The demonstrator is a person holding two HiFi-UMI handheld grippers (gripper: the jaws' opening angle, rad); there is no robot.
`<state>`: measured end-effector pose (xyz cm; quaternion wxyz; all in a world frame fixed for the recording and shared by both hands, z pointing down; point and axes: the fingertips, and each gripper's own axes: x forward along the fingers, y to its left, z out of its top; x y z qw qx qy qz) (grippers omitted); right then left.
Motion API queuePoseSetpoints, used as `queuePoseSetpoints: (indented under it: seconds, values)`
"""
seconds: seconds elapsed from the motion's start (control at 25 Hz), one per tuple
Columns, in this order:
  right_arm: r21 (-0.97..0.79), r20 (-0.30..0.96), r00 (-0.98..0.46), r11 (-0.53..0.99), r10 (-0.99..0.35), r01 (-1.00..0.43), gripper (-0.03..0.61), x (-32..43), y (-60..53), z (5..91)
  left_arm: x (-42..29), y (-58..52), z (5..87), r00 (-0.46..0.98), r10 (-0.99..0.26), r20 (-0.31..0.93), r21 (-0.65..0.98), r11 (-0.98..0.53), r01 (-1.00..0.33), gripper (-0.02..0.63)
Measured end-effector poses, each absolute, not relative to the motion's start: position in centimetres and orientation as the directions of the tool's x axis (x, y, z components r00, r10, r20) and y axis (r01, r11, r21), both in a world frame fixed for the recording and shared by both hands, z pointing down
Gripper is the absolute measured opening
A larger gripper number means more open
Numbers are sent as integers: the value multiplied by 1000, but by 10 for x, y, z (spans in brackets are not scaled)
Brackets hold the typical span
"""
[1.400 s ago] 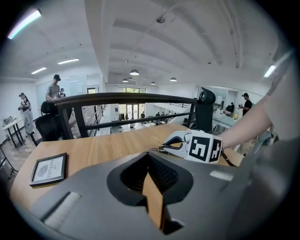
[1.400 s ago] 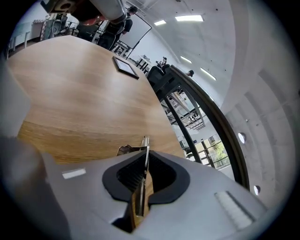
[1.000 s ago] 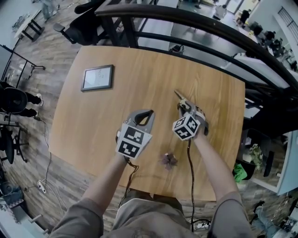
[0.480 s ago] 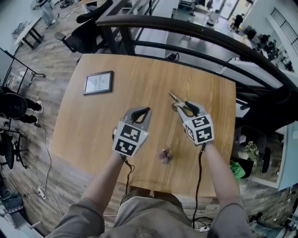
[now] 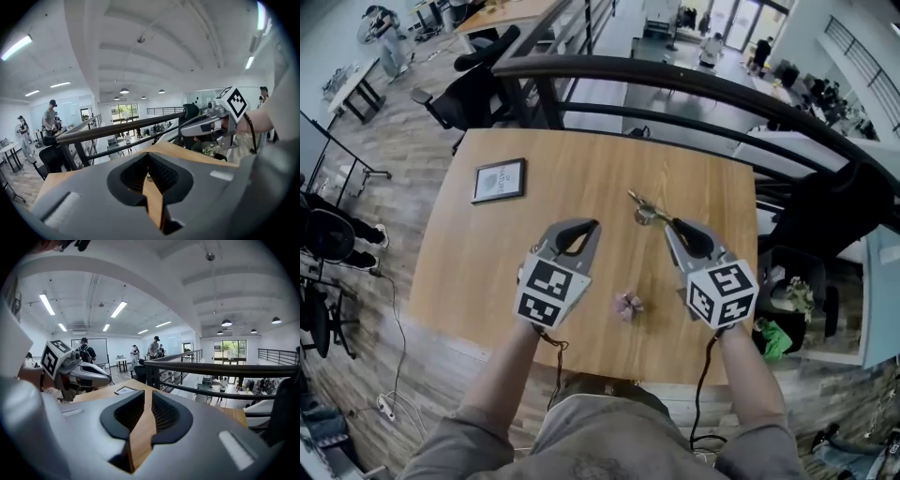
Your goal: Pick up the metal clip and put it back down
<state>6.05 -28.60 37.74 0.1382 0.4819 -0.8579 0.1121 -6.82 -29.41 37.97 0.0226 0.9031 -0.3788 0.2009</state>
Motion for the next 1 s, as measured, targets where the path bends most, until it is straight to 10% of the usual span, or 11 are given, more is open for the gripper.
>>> queuePoseSetpoints:
  seconds: [1.0]
  values:
    - [-95,267,-490,483,-830,-870,11,62,-121,333,-58,-170,333,703,-631,329,-101,-764,-638,2]
